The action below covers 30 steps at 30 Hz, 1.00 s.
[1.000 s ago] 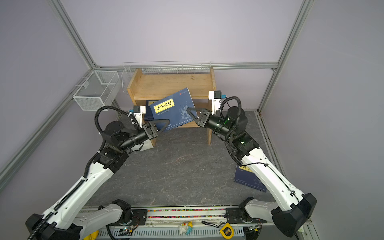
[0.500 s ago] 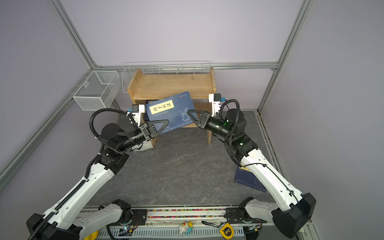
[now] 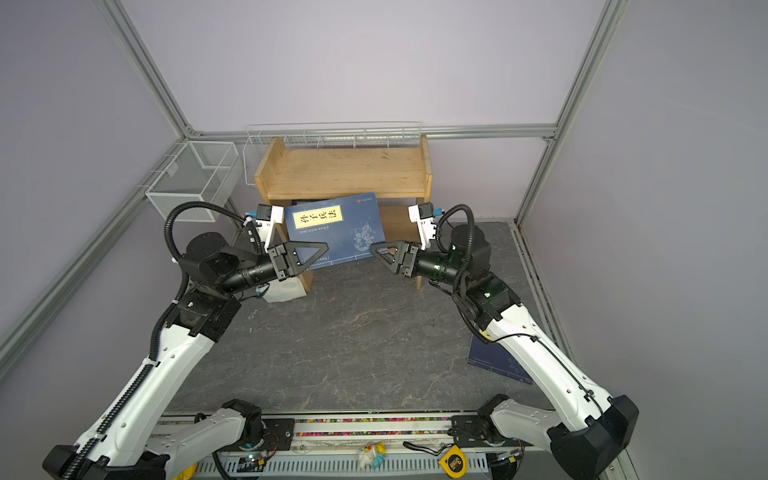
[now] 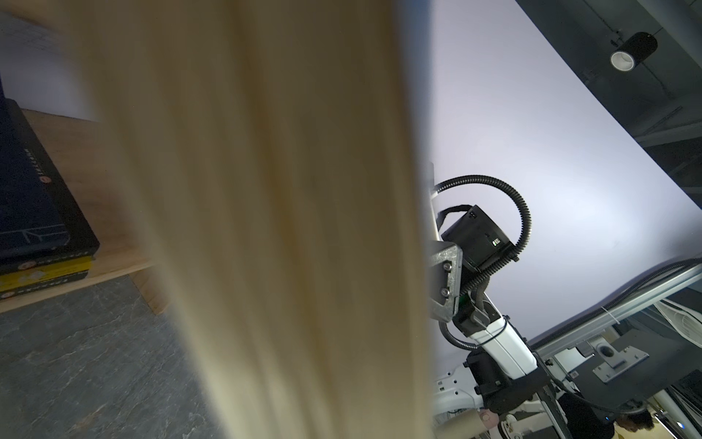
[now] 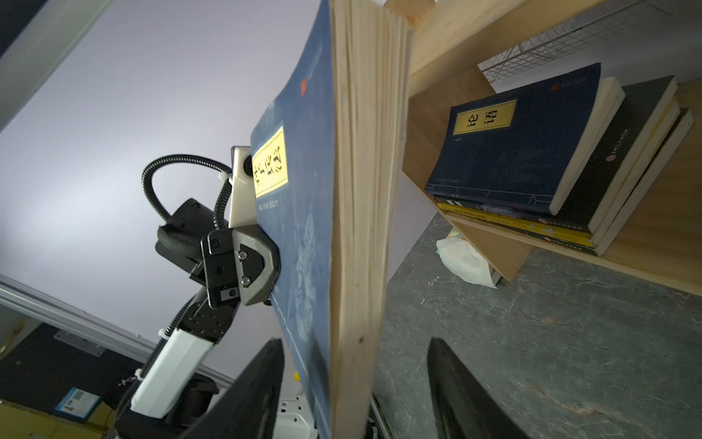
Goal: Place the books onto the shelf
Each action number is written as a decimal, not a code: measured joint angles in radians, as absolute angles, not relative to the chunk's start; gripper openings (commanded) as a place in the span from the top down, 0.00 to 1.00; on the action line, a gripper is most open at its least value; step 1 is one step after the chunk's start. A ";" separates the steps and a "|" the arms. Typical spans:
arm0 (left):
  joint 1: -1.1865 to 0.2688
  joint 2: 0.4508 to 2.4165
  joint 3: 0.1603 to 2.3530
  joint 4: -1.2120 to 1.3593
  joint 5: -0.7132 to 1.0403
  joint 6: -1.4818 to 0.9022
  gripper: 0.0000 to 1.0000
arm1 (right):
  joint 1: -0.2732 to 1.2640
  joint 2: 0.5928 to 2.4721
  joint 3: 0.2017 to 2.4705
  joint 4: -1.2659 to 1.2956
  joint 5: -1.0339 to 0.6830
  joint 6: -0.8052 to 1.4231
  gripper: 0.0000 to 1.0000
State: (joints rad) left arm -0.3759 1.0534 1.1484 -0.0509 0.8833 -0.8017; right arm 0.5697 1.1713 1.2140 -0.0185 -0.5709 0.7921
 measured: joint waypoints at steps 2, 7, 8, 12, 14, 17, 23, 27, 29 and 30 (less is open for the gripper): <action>-0.375 1.063 1.152 -0.063 0.911 -0.802 1.00 | 0.569 1.176 1.214 -0.016 -0.587 0.797 0.55; -0.375 1.083 1.152 -0.081 0.947 -0.799 1.00 | 0.564 1.195 1.214 0.005 -0.627 0.816 0.72; -0.373 1.085 1.153 -0.083 0.947 -0.799 1.00 | 0.564 1.199 1.213 0.008 -0.631 0.817 0.73; -0.368 1.093 1.156 -0.100 0.947 -0.791 1.00 | 0.562 1.207 1.197 0.033 -0.640 0.836 0.81; -0.367 1.099 1.163 -0.119 0.947 -0.786 1.00 | 0.561 1.207 1.177 0.058 -0.644 0.846 0.90; -0.363 1.111 1.169 -0.165 0.949 -0.771 0.89 | 0.559 1.199 1.135 0.105 -0.652 0.870 0.93; -0.361 1.106 1.256 -0.396 0.805 -0.603 0.32 | 0.596 1.205 1.019 0.176 -0.613 0.922 0.93; -0.358 1.034 1.325 -0.587 0.512 -0.474 0.24 | 0.639 1.263 0.979 0.246 -0.578 0.966 0.93; -0.355 0.984 1.347 -0.642 0.382 -0.428 0.21 | 0.659 1.315 0.981 0.295 -0.546 0.980 0.93; -0.354 0.956 1.358 -0.663 0.319 -0.408 0.20 | 0.665 1.349 0.988 0.307 -0.524 0.985 0.93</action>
State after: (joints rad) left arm -0.3542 0.9562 1.3579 -0.6632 0.3195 -0.4084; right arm 0.6651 1.3495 0.9882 0.3065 -0.5243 0.9852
